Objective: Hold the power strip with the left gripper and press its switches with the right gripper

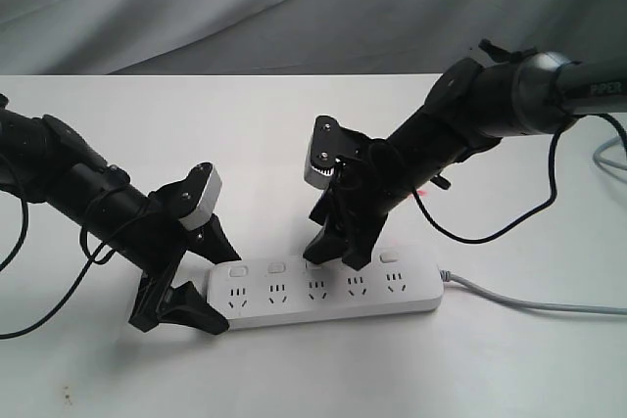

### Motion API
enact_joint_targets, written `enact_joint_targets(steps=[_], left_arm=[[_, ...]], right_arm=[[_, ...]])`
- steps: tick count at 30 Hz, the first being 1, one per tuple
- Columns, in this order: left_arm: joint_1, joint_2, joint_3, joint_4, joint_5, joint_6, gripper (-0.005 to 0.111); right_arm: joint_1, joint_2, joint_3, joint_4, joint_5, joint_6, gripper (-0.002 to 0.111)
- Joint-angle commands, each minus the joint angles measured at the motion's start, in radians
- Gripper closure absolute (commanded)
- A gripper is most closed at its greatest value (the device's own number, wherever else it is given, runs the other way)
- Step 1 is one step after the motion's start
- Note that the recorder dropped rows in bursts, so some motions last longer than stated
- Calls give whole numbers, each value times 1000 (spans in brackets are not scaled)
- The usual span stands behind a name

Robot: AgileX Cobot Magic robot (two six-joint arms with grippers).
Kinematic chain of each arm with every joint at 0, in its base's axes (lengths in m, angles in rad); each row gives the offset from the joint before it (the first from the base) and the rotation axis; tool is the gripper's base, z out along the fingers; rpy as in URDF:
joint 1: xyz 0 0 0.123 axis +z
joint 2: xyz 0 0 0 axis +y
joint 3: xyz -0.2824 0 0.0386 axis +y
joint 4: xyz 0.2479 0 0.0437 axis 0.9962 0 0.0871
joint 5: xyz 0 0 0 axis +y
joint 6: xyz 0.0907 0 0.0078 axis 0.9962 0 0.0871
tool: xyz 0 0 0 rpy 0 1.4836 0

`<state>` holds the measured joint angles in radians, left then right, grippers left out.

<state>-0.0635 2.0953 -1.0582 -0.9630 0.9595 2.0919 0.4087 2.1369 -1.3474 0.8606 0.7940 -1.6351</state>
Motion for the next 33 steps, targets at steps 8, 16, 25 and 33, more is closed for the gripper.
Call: enact_joint_targets(steps=[8,16,25,33], left_arm=[[-6,0,-3,2,-18,2,107],[-6,0,-3,2,-18,2,107],[-6,0,-3,2,-18,2,107],[-6,0,-3,2,-18,2,107]], right_arm=[[30,18,27,-67,-55,14,51],[38,40,27,-99,-73,52,51],[31,40,27,-200,-76,123,51],[31,45,27,-266,-82,160,51]])
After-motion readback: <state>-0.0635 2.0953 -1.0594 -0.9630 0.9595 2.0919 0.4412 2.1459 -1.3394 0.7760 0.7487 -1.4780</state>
